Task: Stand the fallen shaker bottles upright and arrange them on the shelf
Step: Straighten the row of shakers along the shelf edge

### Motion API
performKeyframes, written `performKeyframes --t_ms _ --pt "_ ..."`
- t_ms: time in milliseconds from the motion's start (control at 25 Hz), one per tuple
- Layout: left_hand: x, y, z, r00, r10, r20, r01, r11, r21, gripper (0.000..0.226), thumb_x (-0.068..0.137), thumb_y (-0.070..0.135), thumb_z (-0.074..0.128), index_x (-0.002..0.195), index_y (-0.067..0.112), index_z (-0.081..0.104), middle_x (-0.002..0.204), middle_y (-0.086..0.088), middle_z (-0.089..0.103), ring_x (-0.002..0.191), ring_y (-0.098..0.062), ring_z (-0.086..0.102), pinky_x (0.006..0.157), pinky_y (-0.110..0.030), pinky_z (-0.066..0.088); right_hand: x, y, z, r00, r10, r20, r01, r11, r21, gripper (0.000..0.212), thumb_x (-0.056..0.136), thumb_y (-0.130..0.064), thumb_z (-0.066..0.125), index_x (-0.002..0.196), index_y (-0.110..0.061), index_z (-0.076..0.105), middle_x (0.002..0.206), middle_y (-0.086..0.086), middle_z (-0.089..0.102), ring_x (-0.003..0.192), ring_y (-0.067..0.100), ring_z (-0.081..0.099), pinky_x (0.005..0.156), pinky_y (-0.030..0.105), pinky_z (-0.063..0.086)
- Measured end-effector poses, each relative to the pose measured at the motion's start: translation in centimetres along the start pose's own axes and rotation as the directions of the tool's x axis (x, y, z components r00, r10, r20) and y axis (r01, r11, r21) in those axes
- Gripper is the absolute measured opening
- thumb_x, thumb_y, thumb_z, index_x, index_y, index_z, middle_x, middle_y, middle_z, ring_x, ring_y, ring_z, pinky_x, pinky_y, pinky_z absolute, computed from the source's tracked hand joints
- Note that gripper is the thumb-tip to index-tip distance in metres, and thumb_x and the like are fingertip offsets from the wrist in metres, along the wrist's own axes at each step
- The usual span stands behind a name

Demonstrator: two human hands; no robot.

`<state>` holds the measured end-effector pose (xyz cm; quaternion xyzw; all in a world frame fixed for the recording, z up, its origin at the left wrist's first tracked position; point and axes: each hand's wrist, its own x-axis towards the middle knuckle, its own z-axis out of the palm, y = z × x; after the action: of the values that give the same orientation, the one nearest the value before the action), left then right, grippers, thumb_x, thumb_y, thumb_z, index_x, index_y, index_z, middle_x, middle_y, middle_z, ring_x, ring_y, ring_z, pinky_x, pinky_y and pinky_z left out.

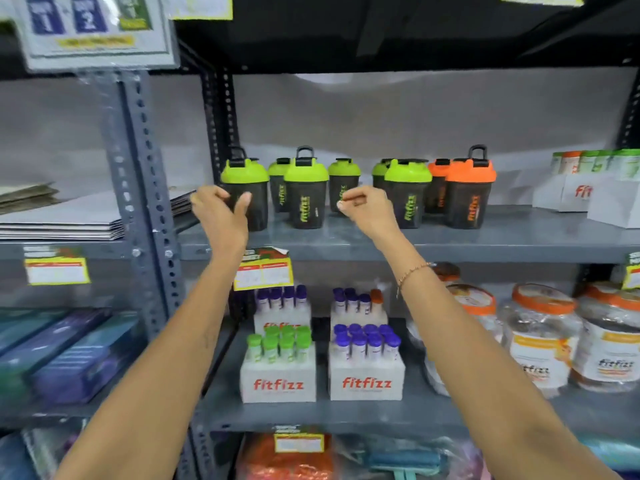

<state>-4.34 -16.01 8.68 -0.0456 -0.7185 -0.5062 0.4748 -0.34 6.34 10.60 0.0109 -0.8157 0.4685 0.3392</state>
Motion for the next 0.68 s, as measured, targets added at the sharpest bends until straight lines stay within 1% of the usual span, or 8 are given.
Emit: performKeyframes --t_ms 80,120,160,240,280,400,520,680 --pt "2.4 -2.0 -1.1 0.983 -0.008 0.183 -0.008 0.996 0.091 0.061 0.081 0.014 0.075 0.122 -0.010 0.038 0.125 -0.022 0.040 0.120 -0.035 0.037 0.102 -0.036 0.027 1.2 -0.8 2.9 0.985 0.118 0.125 -0.121 0.993 0.018 0.065 0.078 -0.025 0.077 0.132 -0.004 0.046 0.129 0.012 0.057 0.118 0.023 0.056 0.100 0.036 0.047" --pt "3.5 -2.8 -0.9 0.944 -0.059 0.325 0.030 0.995 0.091 0.074 0.080 0.011 0.076 0.132 -0.010 0.028 0.129 -0.014 0.035 0.123 -0.026 0.035 0.105 -0.034 0.026 1.5 -1.1 3.8 0.966 0.173 0.194 -0.175 0.985 -0.005 0.083 0.077 -0.027 0.078 0.141 -0.003 0.031 0.142 0.013 0.047 0.129 0.026 0.048 0.107 0.039 0.042" --pt "4.5 -3.6 -0.8 0.871 -0.122 0.475 0.082 0.991 0.104 0.084 0.078 0.011 0.078 0.138 -0.008 0.023 0.129 -0.005 0.035 0.122 -0.018 0.035 0.106 -0.030 0.028 1.9 -1.3 4.6 0.942 0.215 0.258 -0.212 0.976 -0.042 0.097 0.077 -0.026 0.078 0.148 -0.002 0.016 0.151 0.013 0.035 0.136 0.028 0.040 0.111 0.040 0.037" --pt "6.4 -5.1 -0.2 0.710 -0.178 0.681 0.048 0.977 0.206 0.081 0.069 0.025 0.085 0.135 0.002 0.044 0.125 0.001 0.054 0.119 -0.017 0.051 0.105 -0.035 0.039 2.3 -1.6 5.5 0.910 0.269 0.315 -0.239 0.962 -0.132 0.109 0.079 -0.020 0.076 0.150 -0.002 -0.004 0.157 0.015 0.022 0.142 0.029 0.030 0.113 0.037 0.030" --pt "6.9 -5.6 -0.1 0.679 -0.194 0.708 -0.009 0.962 0.272 0.071 0.065 0.033 0.087 0.124 0.006 0.058 0.117 -0.003 0.064 0.113 -0.022 0.058 0.101 -0.038 0.044 2.5 -1.5 5.9 0.907 0.276 0.317 -0.233 0.958 -0.167 0.110 0.079 -0.017 0.076 0.150 -0.002 -0.007 0.157 0.016 0.022 0.142 0.029 0.029 0.112 0.036 0.029" --pt "7.7 -6.6 0.0 0.675 -0.209 0.707 -0.011 0.956 0.294 0.059 0.064 0.036 0.087 0.112 0.008 0.068 0.109 -0.008 0.070 0.103 -0.025 0.063 0.098 -0.041 0.047 2.6 -1.4 6.9 0.909 0.289 0.302 -0.232 0.950 -0.209 0.103 0.079 -0.016 0.076 0.151 -0.002 0.002 0.153 0.014 0.032 0.139 0.029 0.033 0.109 0.034 0.032" --pt "7.8 -6.4 -0.3 0.655 -0.211 0.725 -0.007 0.958 0.286 0.059 0.064 0.037 0.087 0.113 0.009 0.067 0.110 -0.007 0.069 0.103 -0.024 0.062 0.097 -0.039 0.047 3.0 -0.7 7.2 0.914 0.291 0.282 -0.252 0.953 -0.167 0.085 0.079 -0.017 0.077 0.143 -0.003 0.024 0.142 0.012 0.045 0.130 0.029 0.045 0.106 0.036 0.039" --pt "8.3 -6.8 -0.1 0.649 -0.265 0.714 0.030 0.946 0.323 0.067 0.054 0.043 0.091 0.110 0.012 0.068 0.108 -0.005 0.070 0.101 -0.022 0.064 0.097 -0.040 0.049 3.4 -0.3 7.3 0.917 0.275 0.291 -0.249 0.961 -0.122 0.079 0.079 -0.014 0.076 0.142 -0.004 0.029 0.140 0.009 0.047 0.129 0.027 0.046 0.105 0.036 0.041"
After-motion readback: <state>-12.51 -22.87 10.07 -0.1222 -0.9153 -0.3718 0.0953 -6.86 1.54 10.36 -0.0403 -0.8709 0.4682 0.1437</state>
